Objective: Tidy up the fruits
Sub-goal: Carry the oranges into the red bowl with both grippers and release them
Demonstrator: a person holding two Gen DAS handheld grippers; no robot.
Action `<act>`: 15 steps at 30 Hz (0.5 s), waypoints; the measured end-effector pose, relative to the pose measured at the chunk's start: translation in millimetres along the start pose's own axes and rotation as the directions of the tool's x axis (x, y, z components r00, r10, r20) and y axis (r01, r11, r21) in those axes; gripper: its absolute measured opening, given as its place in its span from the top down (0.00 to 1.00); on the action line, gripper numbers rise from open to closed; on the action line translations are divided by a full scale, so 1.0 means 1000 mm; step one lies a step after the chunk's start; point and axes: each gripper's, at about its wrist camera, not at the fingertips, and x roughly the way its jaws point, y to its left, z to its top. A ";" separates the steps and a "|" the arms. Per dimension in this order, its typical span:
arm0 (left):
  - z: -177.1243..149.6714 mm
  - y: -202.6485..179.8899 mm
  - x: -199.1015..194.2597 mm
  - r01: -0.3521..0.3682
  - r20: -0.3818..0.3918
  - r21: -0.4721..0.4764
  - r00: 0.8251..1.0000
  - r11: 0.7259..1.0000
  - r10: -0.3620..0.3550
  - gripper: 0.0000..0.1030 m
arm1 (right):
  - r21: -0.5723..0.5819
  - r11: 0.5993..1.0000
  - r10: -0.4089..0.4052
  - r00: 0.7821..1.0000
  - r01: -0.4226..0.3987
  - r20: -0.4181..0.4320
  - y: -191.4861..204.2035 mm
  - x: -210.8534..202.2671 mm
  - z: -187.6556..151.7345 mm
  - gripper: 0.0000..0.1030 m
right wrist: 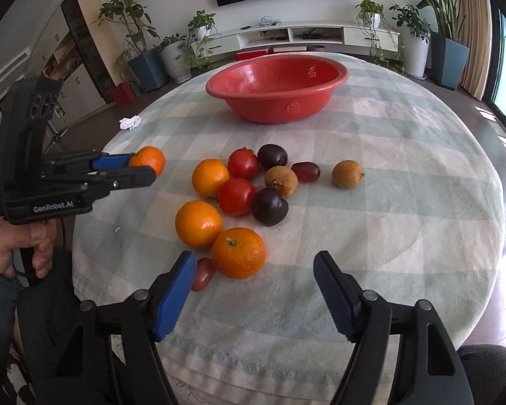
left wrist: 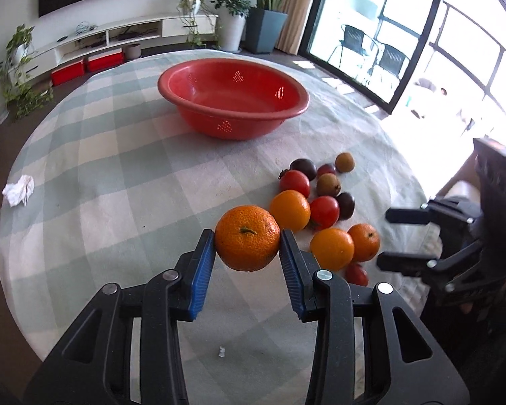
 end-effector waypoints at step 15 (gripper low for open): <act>-0.014 0.000 -0.011 0.084 0.104 -0.105 0.992 0.991 -0.073 0.65 | 0.002 0.999 0.045 0.998 -0.045 -0.053 0.002 0.018 0.007 0.58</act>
